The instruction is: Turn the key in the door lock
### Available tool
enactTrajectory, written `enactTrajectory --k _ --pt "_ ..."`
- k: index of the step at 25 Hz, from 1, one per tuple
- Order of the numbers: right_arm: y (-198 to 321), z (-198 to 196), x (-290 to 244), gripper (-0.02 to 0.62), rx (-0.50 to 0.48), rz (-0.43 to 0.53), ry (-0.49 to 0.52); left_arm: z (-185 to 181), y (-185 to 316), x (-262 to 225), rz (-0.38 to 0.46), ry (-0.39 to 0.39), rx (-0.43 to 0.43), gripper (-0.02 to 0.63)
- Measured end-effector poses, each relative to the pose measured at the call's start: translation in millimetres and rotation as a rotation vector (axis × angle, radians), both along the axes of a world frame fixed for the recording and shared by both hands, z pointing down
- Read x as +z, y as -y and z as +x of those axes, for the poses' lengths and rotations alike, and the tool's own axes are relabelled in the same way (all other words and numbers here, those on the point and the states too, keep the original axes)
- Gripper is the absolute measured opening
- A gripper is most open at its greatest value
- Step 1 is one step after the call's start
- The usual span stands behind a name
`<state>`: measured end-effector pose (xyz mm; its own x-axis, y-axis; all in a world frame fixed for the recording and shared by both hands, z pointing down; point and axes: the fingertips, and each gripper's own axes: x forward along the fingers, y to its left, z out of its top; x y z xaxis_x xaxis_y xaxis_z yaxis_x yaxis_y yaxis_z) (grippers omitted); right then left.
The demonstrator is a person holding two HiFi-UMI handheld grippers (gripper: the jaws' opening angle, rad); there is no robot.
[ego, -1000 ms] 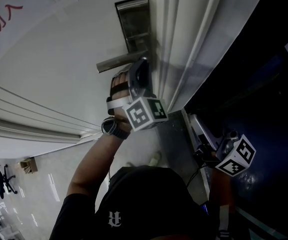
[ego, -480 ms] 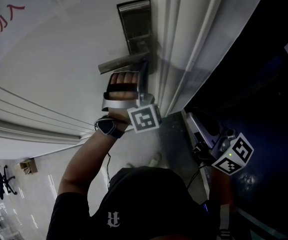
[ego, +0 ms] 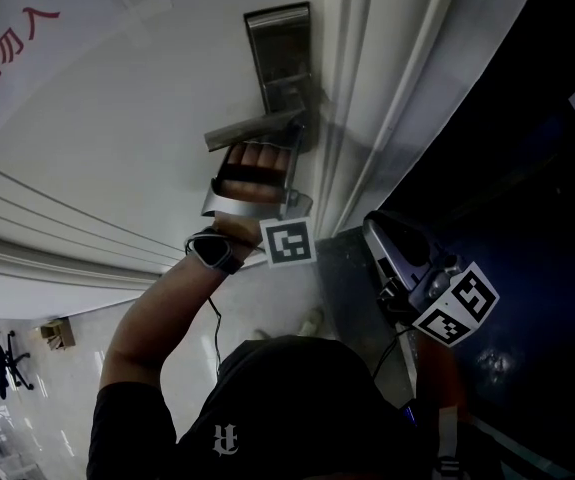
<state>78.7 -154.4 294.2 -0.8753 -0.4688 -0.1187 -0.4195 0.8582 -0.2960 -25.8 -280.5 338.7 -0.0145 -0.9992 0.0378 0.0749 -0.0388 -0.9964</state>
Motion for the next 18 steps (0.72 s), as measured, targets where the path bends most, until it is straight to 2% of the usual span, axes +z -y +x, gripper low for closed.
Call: enactTrajectory --k 4,7,10,15,18 --pt "-1 -4 0 0.017 -0.003 0.0 0.002 1 1 0 -0.008 0.018 0.018 0.012" --pt "-2 -7 0 0.017 -0.005 0.0 -0.001 1 -2 1 -0.017 -0.023 0.028 0.015" --pt "-1 -10 3 0.017 0.001 -0.003 -0.011 -1 -9 1 -0.034 -0.096 0.038 0.037" --pt "5 -17 11 0.017 0.017 -0.01 -0.04 1 -23 -4 -0.036 -0.226 0.079 0.037" --pt "12 -22 16 0.015 0.03 -0.007 -0.058 2 -34 -7 -0.043 -0.356 0.113 0.029"
